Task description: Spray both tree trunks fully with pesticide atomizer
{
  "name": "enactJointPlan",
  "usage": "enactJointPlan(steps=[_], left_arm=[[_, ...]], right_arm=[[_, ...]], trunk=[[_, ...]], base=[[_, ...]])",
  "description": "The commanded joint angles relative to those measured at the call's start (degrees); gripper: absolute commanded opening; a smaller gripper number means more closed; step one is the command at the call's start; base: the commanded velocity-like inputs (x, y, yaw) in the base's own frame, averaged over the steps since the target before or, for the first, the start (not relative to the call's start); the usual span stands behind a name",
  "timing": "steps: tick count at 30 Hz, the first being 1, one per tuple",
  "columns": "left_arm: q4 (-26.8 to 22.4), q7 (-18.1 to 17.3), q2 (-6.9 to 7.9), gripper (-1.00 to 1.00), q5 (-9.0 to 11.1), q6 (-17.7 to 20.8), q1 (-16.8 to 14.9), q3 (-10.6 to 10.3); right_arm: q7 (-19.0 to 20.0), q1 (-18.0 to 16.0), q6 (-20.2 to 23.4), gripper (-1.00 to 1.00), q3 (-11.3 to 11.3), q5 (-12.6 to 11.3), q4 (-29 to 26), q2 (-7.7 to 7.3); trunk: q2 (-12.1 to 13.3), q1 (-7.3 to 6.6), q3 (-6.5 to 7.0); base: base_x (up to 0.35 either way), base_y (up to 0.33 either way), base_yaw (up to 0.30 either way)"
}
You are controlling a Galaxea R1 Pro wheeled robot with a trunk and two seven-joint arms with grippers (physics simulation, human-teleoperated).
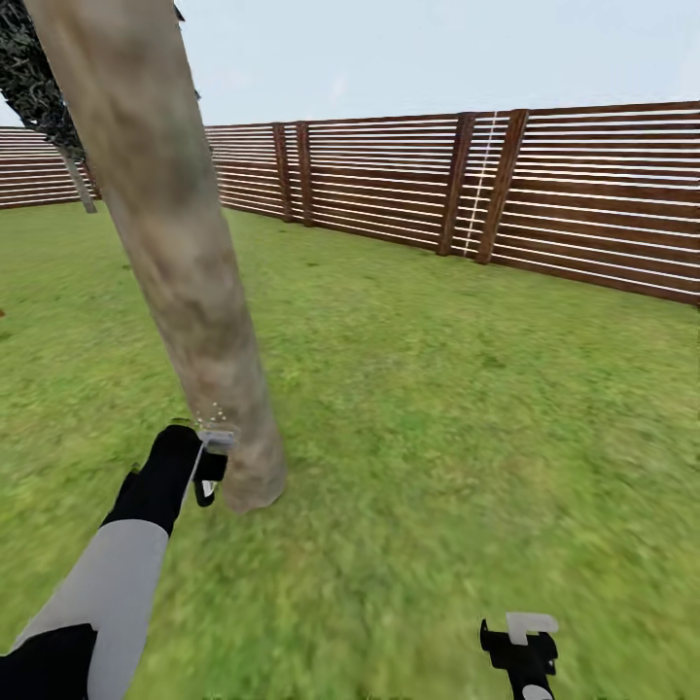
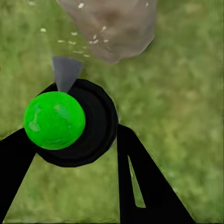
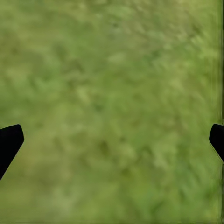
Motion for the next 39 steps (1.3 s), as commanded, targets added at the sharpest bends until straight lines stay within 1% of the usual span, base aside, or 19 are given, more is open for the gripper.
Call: enactJointPlan(steps=[1, 3, 4, 6, 8, 10, 12, 15, 17, 19, 23, 24, 28, 30, 32, 34, 36, 37, 39], left_arm=[[-0.1, -0.7, 0.54, -1.00, -0.3, 0.1, 0.9, 0.2], [0.2, -0.7, 1.71, -1.00, -0.1, 0.0, 2.0, 0.1], [0.7, -0.7, 1.54, -1.00, -0.1, -0.1, 2.6, 0.0], [1.6, -0.7, 0.65, -1.00, 0.0, -0.1, 3.4, -0.2], [2.2, -0.6, -1.77, -1.00, -0.1, -0.3, 3.9, 0.2], [1.9, -0.5, -1.62, -1.00, -0.1, -0.3, 3.9, 0.5], [1.8, -0.2, -0.20, -1.00, -0.2, -0.3, 4.0, 0.9], [2.3, -0.1, 4.41, -1.00, -0.3, -0.5, 4.1, 5.7], [2.5, -0.1, 5.01, -1.00, -0.3, -2.0, 4.8, 6.4], [2.6, 0.1, 4.31, -1.00, -0.1, -4.4, 6.3, 6.4], [2.1, 0.3, 0.44, -1.00, -0.1, -4.8, 6.0, 6.5], [1.9, 0.3, 0.24, -1.00, -0.1, -4.8, 5.7, 6.5], [2.0, 0.3, 1.23, -1.00, -0.6, -6.2, 6.3, 6.6], [3.6, 0.4, 1.52, -1.00, -0.6, -11.8, 8.8, 6.6], [5.8, 0.4, 1.20, -1.00, -0.3, -15.0, 10.9, 6.7], [11.4, 0.4, 0.95, -1.00, 0.0, -19.0, 11.6, 7.2], [12.9, 0.8, 1.00, -1.00, 0.0, -20.7, 11.6, 7.3], [13.2, 1.4, 1.04, -1.00, 0.1, -21.2, 11.7, 7.7], [13.7, 6.0, 1.06, -1.00, 1.6, -21.7, 11.5, 11.4]], right_arm=[[-0.1, 0.0, -0.2, 1.00, 0.5, -0.5, 0.0, 0.00], [-0.1, 0.0, -0.2, 1.00, 0.5, -0.5, 0.0, 0.00], [-0.1, 0.0, -0.2, 1.00, 0.5, -0.5, 0.0, 0.00], [-0.1, 0.0, -0.2, 1.00, 0.5, -0.5, 0.0, 0.00], [-0.1, 0.0, -0.2, 1.00, 0.5, -0.5, 0.0, 0.00], [-0.1, 0.0, -0.2, 1.00, 0.5, -0.5, 0.0, 0.00], [-0.1, 0.0, -0.2, 1.00, 0.5, -0.5, 0.0, 0.00], [-0.1, 0.0, -0.2, 1.00, 0.5, -0.5, 0.0, 0.00], [-0.1, 0.0, -0.2, 1.00, 0.5, -0.5, 0.0, 0.00], [-0.1, 0.0, -0.2, 1.00, 0.5, -0.5, 0.0, 0.00], [-0.1, 0.0, -0.2, 1.00, 0.5, -0.5, 0.0, 0.00], [-0.1, 0.0, -0.2, 1.00, 0.5, -0.5, 0.0, 0.00], [-0.1, 0.0, -0.2, 1.00, 0.5, -0.5, 0.0, 0.00], [-0.1, 0.0, -0.2, 1.00, 0.5, -0.5, 0.0, 0.00], [-0.1, 0.0, -0.2, 1.00, 0.5, -0.5, 0.0, 0.00], [-0.1, 0.0, -0.2, 1.00, 0.5, -0.5, 0.0, 0.00], [-0.1, 0.0, -0.2, 1.00, 0.5, -0.5, 0.0, 0.00], [0.0, 0.0, -0.2, 1.00, 0.5, -0.5, 0.0, 0.00], [0.0, 0.0, -0.2, 1.00, 0.5, -0.5, 0.0, 0.00]], trunk=[[0.0, -0.03, -0.04], [0.0, -0.03, -0.04], [0.0, -0.03, -0.04], [0.0, -0.03, -0.04], [0.0, -0.03, -0.04], [0.0, -0.03, -0.04], [0.0, -0.03, -0.04], [0.0, -0.03, -0.04], [0.0, -0.03, -0.04], [0.0, -0.03, -0.04], [0.0, -0.03, -0.04], [0.0, -0.03, -0.04], [0.0, -0.03, -0.04], [0.0, -0.03, -0.04], [0.0, -0.03, -0.04], [0.0, -0.03, -0.04], [0.0, -0.03, -0.04], [0.0, -0.03, -0.04], [0.0, -0.03, 0.00]], base=[[-0.166, -0.246, 0.000], [-0.081, -0.258, 0.000], [-0.015, -0.269, 0.000], [0.036, -0.271, 0.000], [0.162, -0.231, 0.000], [0.247, -0.181, 0.000], [0.270, -0.132, 0.000], [0.142, -0.023, 0.000], [0.019, -0.003, 0.066], [0.003, 0.000, 0.239], [0.000, 0.000, 0.272], [0.000, 0.000, 0.260], [0.000, 0.000, 0.090], [0.000, 0.000, 0.006], [0.000, 0.000, 0.002], [0.000, 0.000, 0.000], [0.000, 0.000, 0.000], [0.000, 0.000, 0.000], [0.000, 0.000, 0.000]])
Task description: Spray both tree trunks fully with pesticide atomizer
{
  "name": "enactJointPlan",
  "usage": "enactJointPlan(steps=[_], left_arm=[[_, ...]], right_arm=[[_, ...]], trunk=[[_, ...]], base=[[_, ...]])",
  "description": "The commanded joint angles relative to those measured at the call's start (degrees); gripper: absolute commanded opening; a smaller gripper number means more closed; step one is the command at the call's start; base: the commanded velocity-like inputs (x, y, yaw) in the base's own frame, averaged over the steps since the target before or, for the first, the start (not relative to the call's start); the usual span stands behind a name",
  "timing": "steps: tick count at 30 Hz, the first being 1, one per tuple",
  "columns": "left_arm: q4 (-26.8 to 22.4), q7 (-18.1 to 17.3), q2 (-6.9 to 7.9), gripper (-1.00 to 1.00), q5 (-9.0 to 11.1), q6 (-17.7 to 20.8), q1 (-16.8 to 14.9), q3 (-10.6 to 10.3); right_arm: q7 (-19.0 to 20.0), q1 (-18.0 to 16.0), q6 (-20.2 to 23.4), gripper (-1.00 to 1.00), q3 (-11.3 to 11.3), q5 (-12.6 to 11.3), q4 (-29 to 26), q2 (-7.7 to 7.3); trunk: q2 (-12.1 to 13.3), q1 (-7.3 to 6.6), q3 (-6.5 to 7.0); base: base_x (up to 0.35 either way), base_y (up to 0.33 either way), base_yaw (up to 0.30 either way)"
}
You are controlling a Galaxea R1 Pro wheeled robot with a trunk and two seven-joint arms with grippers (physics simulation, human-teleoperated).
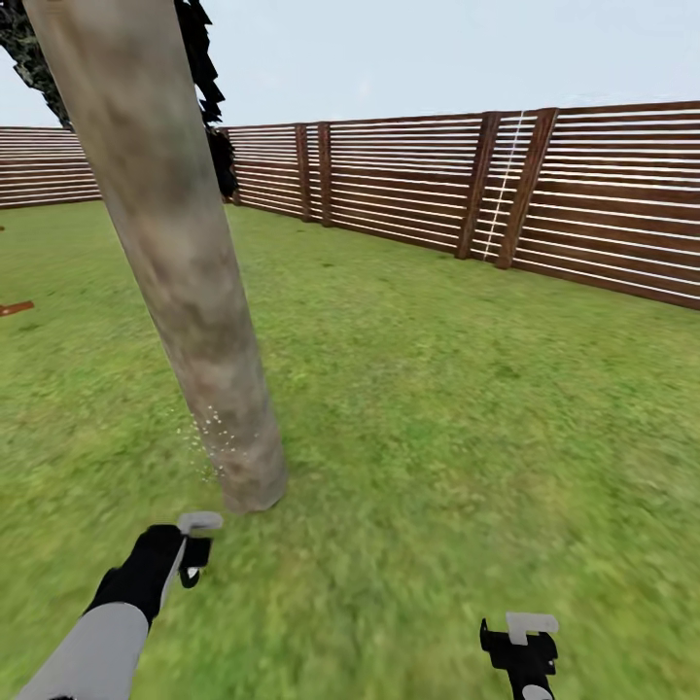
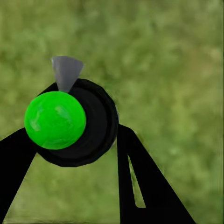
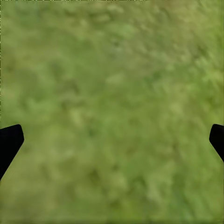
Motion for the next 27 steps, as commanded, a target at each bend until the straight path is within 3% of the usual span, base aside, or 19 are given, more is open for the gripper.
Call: enactJointPlan(steps=[1, 7, 12, 27], left_arm=[[0.0, 1.7, -0.17, -1.00, 0.3, 0.1, -0.1, 1.0], [-0.1, 2.6, -2.42, -1.00, 1.1, -2.3, -0.1, 0.9], [-0.4, 2.6, -3.20, -1.00, 1.1, -2.4, -0.1, 0.8], [-0.9, 3.4, -2.40, -1.00, 0.8, -2.3, -0.1, 0.9]], right_arm=[[-0.1, 0.0, -0.2, 1.00, 0.5, -0.5, 0.0, 0.00], [-0.1, 0.0, -0.3, 1.00, 0.5, -0.4, 0.0, 0.00], [-0.1, 0.0, -0.3, 1.00, 0.5, -0.4, 0.0, 0.00], [-0.1, 0.0, -0.2, 1.00, 0.6, -0.4, 0.0, 0.07]], trunk=[[0.0, -0.01, 0.02], [0.0, -0.01, 0.54], [0.0, -0.01, 0.98], [0.0, -0.01, 1.54]], base=[[0.000, 0.000, 0.000], [0.056, -0.009, 0.076], [0.239, -0.148, 0.111], [0.085, -0.259, 0.094]])
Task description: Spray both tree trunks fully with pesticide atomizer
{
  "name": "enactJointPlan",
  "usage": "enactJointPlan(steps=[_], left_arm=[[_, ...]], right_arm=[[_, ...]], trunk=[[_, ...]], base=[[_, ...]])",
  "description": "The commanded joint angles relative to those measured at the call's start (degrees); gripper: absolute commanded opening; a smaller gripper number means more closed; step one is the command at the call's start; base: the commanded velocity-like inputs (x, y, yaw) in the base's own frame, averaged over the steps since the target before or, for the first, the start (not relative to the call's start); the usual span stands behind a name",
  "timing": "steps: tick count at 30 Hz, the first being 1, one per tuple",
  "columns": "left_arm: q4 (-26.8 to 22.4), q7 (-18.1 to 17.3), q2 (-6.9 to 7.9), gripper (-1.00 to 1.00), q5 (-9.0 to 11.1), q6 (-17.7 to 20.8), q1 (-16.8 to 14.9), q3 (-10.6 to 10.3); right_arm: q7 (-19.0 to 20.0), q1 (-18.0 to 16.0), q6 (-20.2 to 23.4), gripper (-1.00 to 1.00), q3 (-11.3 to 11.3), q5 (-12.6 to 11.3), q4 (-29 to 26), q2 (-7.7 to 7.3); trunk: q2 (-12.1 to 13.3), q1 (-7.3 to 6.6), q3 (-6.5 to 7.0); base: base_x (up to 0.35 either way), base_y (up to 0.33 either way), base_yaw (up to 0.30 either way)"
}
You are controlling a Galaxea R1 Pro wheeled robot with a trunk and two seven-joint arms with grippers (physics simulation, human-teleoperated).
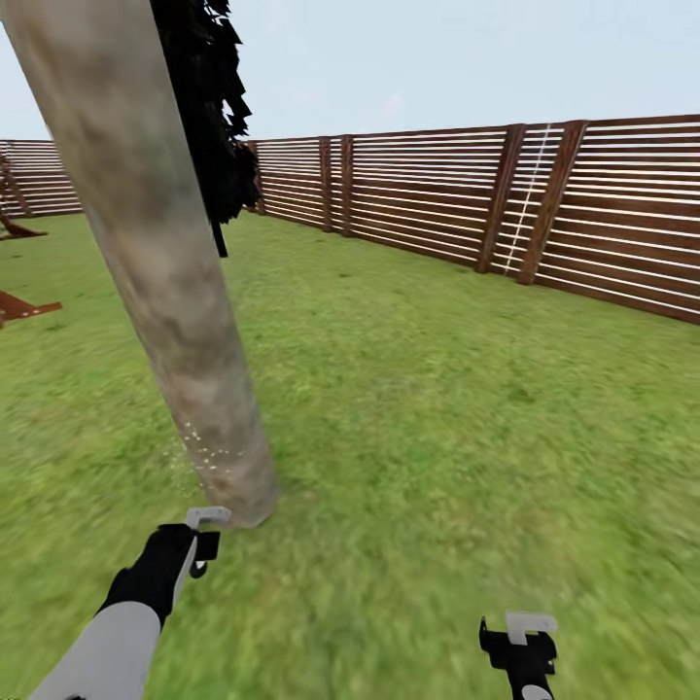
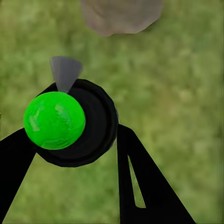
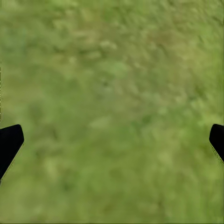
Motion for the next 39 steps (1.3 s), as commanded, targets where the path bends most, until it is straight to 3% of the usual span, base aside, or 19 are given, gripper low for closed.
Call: enactJointPlan(steps=[1, 8, 11, 12, 16, 19, 21, 22, 27, 30, 32, 39], left_arm=[[-0.1, -0.3, -0.02, -1.00, -0.4, 0.2, 0.0, 0.2], [0.0, -0.3, -0.26, -1.00, -0.5, 0.4, 0.0, -0.1], [-0.1, -0.3, 0.30, -1.00, -0.6, 0.4, 0.0, 0.5], [-0.1, -0.2, 1.20, -1.00, -0.5, 0.4, 0.0, 0.7], [0.5, 0.4, 0.63, -1.00, -0.2, 0.3, 0.0, 0.4], [0.0, 0.6, 1.87, -1.00, -0.4, 0.4, -0.1, 0.7], [0.0, 0.5, 4.10, -1.00, -0.2, 0.7, -0.5, 0.6], [0.0, 0.4, 4.43, -1.00, -0.2, 0.8, -0.7, 0.3], [0.7, -0.2, 3.53, -1.00, -0.2, 1.1, -0.8, 0.0], [0.8, -0.3, 2.83, -1.00, -0.4, 4.7, -0.9, -2.0], [0.7, -0.3, 2.81, -1.00, -0.4, 8.4, -0.7, -6.2], [0.8, -0.1, 2.73, -1.00, -0.2, 9.0, -0.6, -7.3]], right_arm=[[-0.1, 0.0, -0.2, 1.00, 0.5, -0.5, 0.0, 0.00], [-0.1, 0.0, -0.2, 1.00, 0.5, -0.5, 0.0, -0.02], [-0.1, 0.0, -0.2, 1.00, 0.5, -0.5, 0.0, -0.02], [-0.1, 0.0, -0.2, 1.00, 0.5, -0.5, 0.0, 0.00], [-0.1, 0.0, -0.2, 1.00, 0.5, -0.5, 0.0, 0.00], [-0.1, 0.0, -0.2, 1.00, 0.5, -0.5, 0.0, 0.00], [-0.1, 0.0, -0.2, 1.00, 0.5, -0.5, 0.0, 0.00], [-0.1, 0.0, -0.2, 1.00, 0.5, -0.5, 0.0, -0.01], [0.0, 0.0, -0.2, 1.00, 0.5, -0.4, 0.0, -0.08], [0.0, 0.0, -0.2, 1.00, 0.5, -0.4, 0.0, -0.08], [0.0, 0.0, -0.2, 1.00, 0.5, -0.4, 0.0, -0.08], [0.0, 0.0, -0.2, 1.00, 0.5, -0.4, 0.0, -0.04]], trunk=[[0.0, 0.02, -0.05], [0.0, 0.02, -0.03], [0.0, 0.02, -0.02], [0.0, 0.02, -0.02], [0.0, 0.02, 0.14], [0.0, 0.02, 0.29], [0.0, 0.02, 0.32], [0.0, 0.02, 0.33], [0.0, 0.02, 0.33], [0.0, 0.02, 0.33], [0.0, 0.02, 0.33], [0.0, 0.02, 0.33]], base=[[0.225, -0.209, 0.263], [0.136, -0.229, 0.223], [-0.143, -0.257, 0.019], [-0.126, -0.249, 0.007], [0.074, -0.223, 0.147], [0.014, -0.022, 0.187], [0.002, -0.004, 0.064], [0.001, -0.001, 0.014], [0.018, 0.000, 0.002], [0.263, 0.000, 0.000], [0.328, 0.000, 0.000], [0.283, -0.037, 0.033]])
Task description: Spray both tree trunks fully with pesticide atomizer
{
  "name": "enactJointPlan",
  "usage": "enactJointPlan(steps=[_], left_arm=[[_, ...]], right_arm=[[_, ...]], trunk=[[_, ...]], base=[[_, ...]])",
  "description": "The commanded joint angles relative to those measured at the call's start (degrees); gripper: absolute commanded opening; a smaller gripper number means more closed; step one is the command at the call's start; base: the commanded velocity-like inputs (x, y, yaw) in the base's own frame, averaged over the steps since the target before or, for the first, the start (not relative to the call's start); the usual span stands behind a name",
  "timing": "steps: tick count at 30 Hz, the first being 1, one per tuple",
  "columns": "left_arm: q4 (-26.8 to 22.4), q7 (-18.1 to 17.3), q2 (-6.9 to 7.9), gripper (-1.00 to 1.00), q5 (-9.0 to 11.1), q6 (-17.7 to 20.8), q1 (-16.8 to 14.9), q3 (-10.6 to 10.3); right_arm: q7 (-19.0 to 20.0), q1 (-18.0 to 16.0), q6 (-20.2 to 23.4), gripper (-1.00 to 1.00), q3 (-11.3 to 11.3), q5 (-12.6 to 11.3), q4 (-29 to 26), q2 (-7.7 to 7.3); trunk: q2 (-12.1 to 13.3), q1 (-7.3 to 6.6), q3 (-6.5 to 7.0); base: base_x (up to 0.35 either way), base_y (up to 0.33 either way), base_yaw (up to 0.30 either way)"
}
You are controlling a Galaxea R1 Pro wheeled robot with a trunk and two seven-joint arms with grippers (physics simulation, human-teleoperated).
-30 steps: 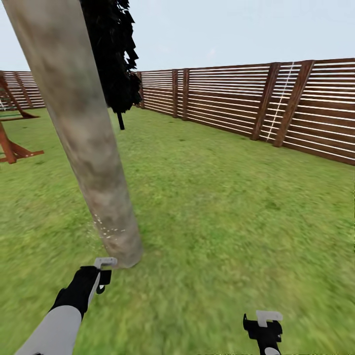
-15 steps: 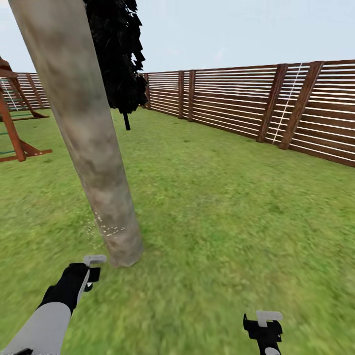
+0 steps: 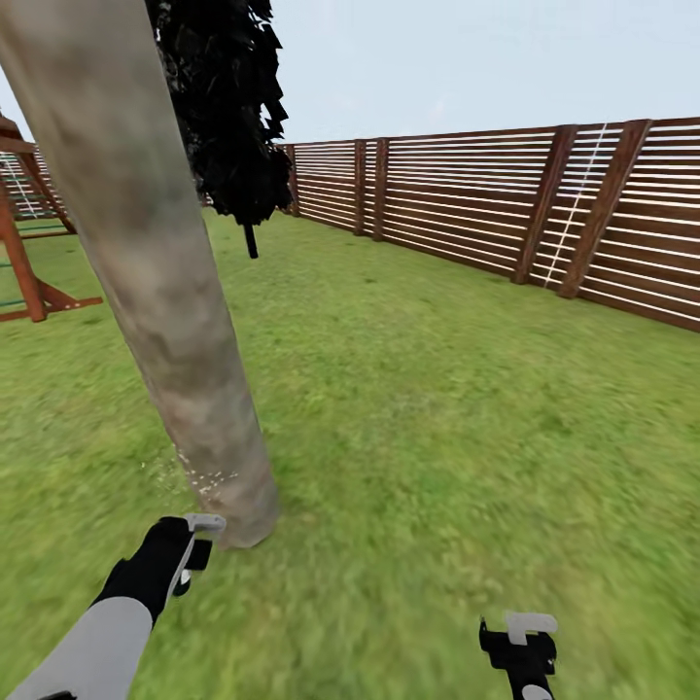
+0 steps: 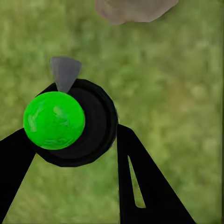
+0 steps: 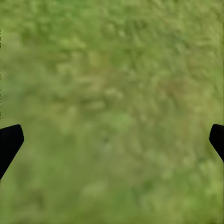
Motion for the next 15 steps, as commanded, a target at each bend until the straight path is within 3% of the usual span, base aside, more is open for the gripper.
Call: enactJointPlan(steps=[1, 5, 7, 13, 15], left_arm=[[-0.1, -0.2, -0.04, -1.00, -0.4, 0.2, 0.0, 0.2], [-0.1, -0.1, 1.04, -1.00, -0.5, 0.1, 0.1, 0.5], [0.0, 0.2, 0.91, -1.00, -0.5, -0.2, 0.3, 0.4], [0.4, 0.3, -3.08, -1.00, -0.3, -0.5, 0.6, 0.2], [0.4, 0.3, -3.57, -1.00, -0.3, -0.4, 0.5, 0.3]], right_arm=[[-0.1, 0.0, -0.2, 1.00, 0.5, -0.5, 0.0, -0.01], [-0.1, 0.0, -0.2, 1.00, 0.5, -0.5, 0.0, -0.02], [-0.1, 0.0, -0.2, 1.00, 0.5, -0.5, 0.0, 0.00], [-0.1, 0.0, -0.2, 1.00, 0.5, -0.5, 0.0, -0.01], [-0.1, 0.0, -0.2, 1.00, 0.5, -0.5, 0.0, 0.00]], trunk=[[0.0, 0.00, -0.05], [0.0, 0.00, -0.05], [0.0, 0.00, -0.05], [0.0, 0.00, 0.03], [0.0, 0.00, 0.18]], base=[[0.055, -0.220, 0.219], [-0.031, -0.108, 0.265], [-0.005, -0.011, 0.197], [0.000, -0.090, 0.027], [0.000, -0.251, 0.084]])
